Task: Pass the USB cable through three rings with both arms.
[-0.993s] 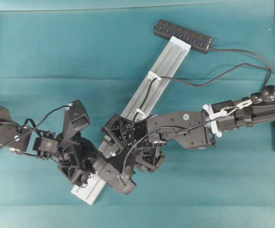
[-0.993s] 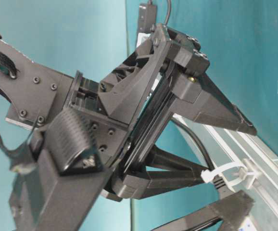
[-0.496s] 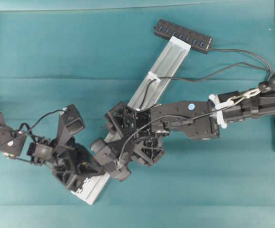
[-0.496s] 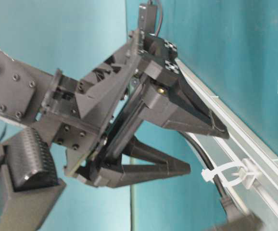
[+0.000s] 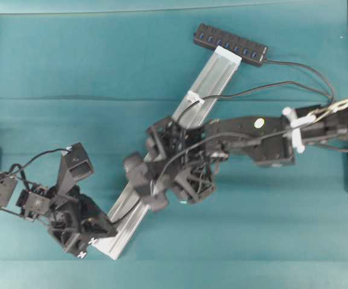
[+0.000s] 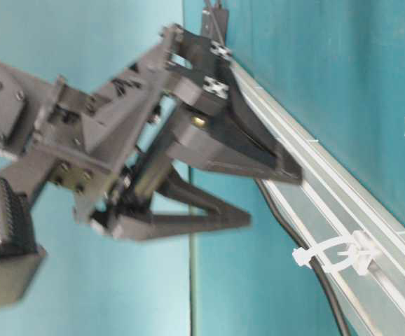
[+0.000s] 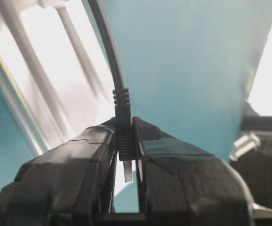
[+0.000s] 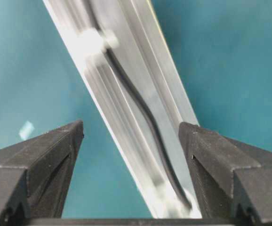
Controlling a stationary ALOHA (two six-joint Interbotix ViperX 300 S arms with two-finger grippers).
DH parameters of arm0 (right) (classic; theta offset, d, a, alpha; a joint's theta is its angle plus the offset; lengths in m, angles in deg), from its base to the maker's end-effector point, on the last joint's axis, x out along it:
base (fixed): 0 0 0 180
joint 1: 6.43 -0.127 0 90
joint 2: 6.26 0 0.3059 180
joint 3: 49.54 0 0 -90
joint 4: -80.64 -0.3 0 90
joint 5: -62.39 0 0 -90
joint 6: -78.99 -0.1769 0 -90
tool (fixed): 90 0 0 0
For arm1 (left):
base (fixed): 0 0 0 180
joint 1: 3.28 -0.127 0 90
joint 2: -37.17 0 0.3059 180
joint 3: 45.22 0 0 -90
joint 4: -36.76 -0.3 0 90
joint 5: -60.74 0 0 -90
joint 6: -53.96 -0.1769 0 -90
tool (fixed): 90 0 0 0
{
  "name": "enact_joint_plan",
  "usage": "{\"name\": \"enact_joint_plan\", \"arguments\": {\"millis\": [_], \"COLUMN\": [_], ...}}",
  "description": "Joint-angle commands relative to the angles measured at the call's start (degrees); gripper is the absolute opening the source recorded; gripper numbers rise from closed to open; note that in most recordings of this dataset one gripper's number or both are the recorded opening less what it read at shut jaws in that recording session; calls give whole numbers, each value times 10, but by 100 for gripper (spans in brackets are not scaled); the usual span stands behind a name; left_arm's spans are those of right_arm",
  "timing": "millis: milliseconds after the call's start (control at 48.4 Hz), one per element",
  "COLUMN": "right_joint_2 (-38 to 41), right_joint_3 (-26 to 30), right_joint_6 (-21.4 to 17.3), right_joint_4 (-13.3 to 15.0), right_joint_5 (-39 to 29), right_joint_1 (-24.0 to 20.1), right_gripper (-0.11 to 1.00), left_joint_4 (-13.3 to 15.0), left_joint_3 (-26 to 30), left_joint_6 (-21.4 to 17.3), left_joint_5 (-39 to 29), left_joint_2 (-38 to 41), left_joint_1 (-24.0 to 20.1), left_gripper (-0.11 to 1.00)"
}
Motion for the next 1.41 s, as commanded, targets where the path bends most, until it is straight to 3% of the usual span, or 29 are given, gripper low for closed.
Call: {"name": "enact_joint_plan", "arguments": {"millis": [0,476,807,1075,1241,1386], "right_joint_2": [-19,-86,-96,-103,-116,-130], "right_joint_3": [-6,-98,-119,-121,-130,-144], "right_joint_6": [-16,-94,-98,-103,-180,-229], "right_joint_4": [1,1,1,-4,-16,-1], "right_joint_5": [3,69,93,72,74,109], "right_joint_1": [7,33,33,38,45,50], "right_gripper": [85,85,85,85,85,85], "left_joint_4": [-1,-1,-1,-1,-1,-1], "left_joint_3": [3,2,0,-4,0,2], "left_joint_6": [0,-1,-1,-4,-4,-4], "left_joint_5": [-13,-126,-136,-140,-135,-128], "left_joint_2": [-18,-108,-120,-122,-123,-123], "left_joint_1": [14,18,18,18,18,18], "left_gripper": [10,10,10,10,10,10]}}
